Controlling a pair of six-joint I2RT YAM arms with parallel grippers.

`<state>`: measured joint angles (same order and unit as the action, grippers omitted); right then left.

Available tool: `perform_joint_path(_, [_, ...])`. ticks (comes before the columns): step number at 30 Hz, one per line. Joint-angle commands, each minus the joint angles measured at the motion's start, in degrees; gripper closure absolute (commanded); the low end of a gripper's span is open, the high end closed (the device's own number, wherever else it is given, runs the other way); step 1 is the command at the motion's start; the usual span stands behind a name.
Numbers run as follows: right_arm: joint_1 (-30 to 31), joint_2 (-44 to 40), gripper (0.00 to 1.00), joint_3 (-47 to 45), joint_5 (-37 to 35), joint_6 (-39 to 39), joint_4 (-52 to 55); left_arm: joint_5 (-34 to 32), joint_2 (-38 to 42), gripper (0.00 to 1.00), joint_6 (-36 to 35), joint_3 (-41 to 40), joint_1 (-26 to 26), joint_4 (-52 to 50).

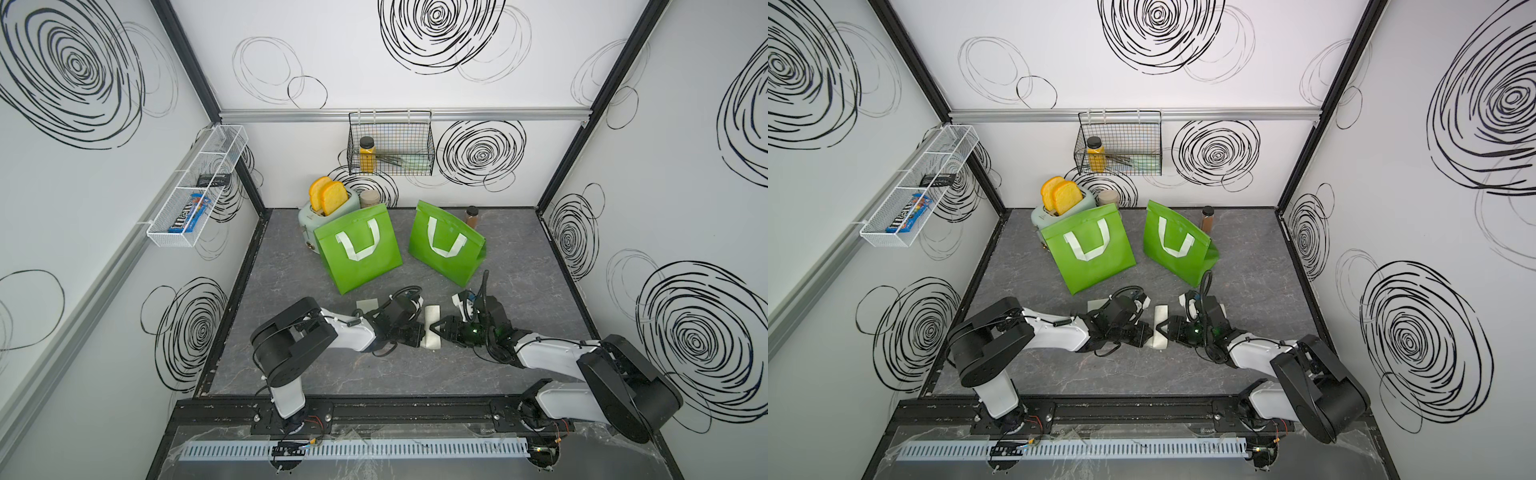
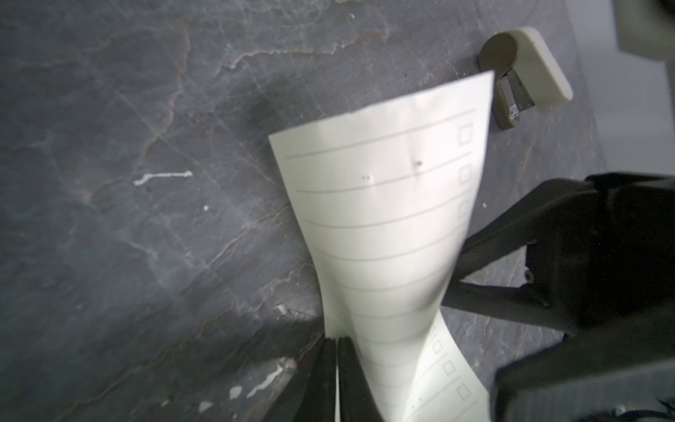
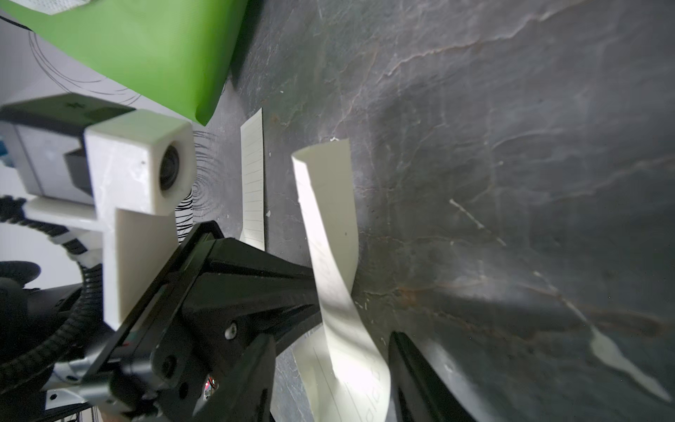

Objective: Staple the receipts to the bags
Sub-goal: Pick up the receipt from the center of the board.

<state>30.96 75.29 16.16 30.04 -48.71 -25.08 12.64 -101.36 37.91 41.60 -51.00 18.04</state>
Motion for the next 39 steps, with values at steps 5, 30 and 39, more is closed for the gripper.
perform_joint_path(5, [-3.24,-0.94,0.48,2.56,2.05,6.18,2.23,0.54,-0.77,0.90,-1.00,-0.74,-0.16,-4.14])
perform_joint_path(30, [-3.43,1.69,0.57,4.49,7.18,13.29,7.52,-0.15,-1.43,0.91,-2.14,0.62,0.61,-6.07])
perform_joint_path(39, [-4.78,-1.11,1.00,3.90,2.97,13.24,10.42,0.40,0.31,0.90,-1.22,-0.03,1.37,-5.81])
